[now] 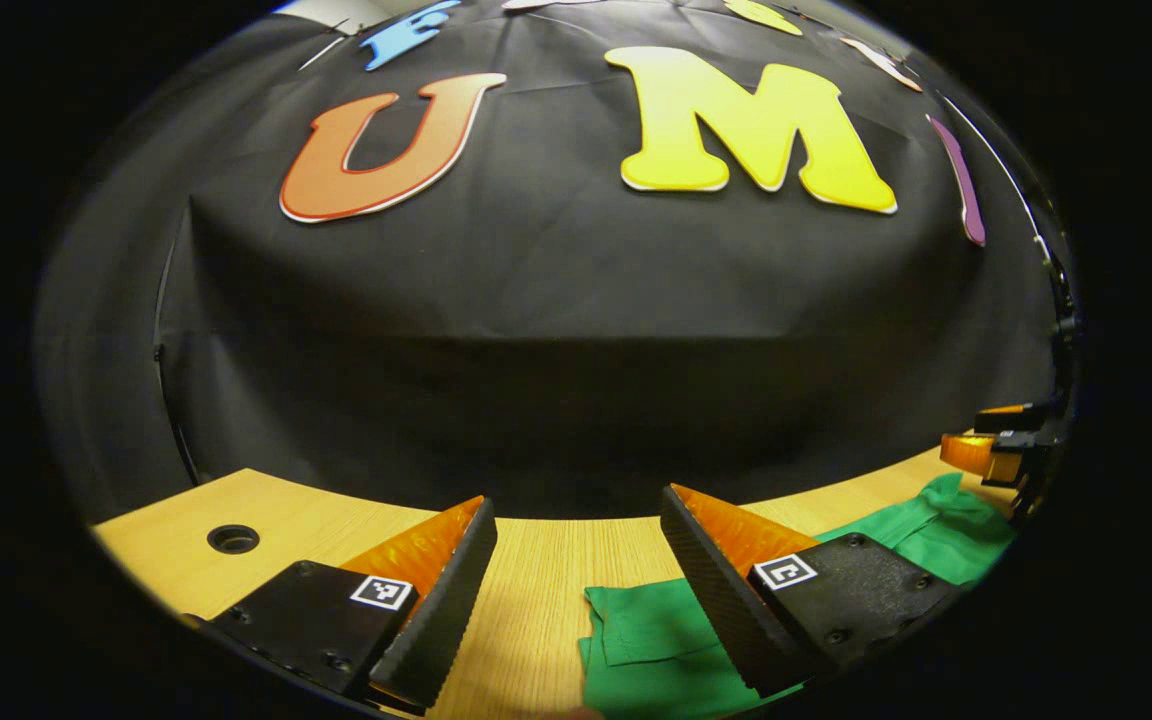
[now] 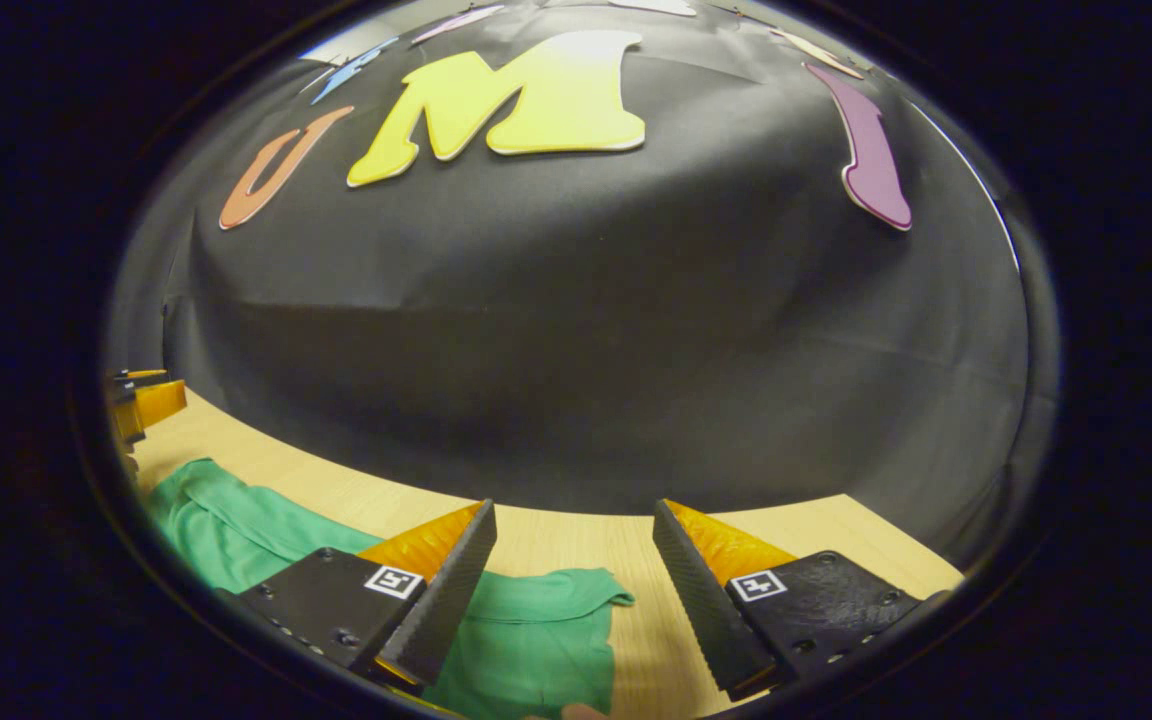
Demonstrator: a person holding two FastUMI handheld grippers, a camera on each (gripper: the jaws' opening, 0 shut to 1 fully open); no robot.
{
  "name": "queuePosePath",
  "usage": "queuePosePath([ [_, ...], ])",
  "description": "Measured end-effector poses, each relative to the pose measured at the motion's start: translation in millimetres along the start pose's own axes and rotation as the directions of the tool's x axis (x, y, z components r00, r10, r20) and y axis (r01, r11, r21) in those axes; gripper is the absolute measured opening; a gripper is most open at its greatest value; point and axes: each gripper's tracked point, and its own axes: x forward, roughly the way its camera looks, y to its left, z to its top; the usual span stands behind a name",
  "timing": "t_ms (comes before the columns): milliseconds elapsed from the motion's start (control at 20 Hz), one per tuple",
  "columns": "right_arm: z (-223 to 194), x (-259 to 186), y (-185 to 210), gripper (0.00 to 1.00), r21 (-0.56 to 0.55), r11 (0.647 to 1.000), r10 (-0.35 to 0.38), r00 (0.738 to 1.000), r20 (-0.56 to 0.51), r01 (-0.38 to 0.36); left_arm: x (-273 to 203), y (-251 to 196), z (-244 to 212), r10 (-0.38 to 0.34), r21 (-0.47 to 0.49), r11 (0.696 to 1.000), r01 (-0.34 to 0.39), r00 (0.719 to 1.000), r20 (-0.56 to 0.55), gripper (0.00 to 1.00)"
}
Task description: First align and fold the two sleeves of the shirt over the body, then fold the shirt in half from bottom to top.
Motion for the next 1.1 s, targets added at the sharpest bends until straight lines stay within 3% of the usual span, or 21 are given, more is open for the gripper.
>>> queuePosePath([
  [50, -0.6, 0.6, -0.6, 0.96, 0.002, 1.000, -0.005, 1.000, -0.003, 0.005, 1.2, -0.5, 1.3, -0.006, -0.030, 1.000, 0.006, 1.000, 0.013, 1.00],
  [300, 0.3, 0.0, -2.4, 0.96, 0.006, 1.000, -0.021, 1.000, -0.002, 0.022, 2.5, -5.5, -2.1, 0.005, 0.048, 0.999, -0.005, 1.000, -0.011, 1.00],
  [550, 4.3, -12.9, -5.0, 0.95, -0.017, 1.000, -0.023, 0.999, 0.026, 0.024, -18.5, 5.5, -1.6, 0.025, 0.057, 0.998, -0.024, 0.999, -0.028, 1.00],
  [800, 31.8, -72.3, -22.0, 0.96, 0.072, 0.994, -0.095, 0.985, 0.145, 0.085, -58.3, 27.1, 8.1, 0.086, -0.003, 0.996, -0.086, 0.996, 0.015, 1.00],
  [950, 38.1, -116.3, -34.2, 0.96, 0.090, 0.987, -0.146, 0.968, 0.203, 0.130, -83.5, 35.5, -1.7, 0.116, 0.028, 0.993, -0.115, 0.993, -0.012, 1.00],
  [1100, 28.9, -157.3, -32.4, 0.95, 0.109, 0.985, -0.152, 0.968, 0.202, 0.132, -118.6, 38.5, 2.2, 0.141, 0.050, 0.989, -0.141, 0.990, 0.010, 1.00],
])
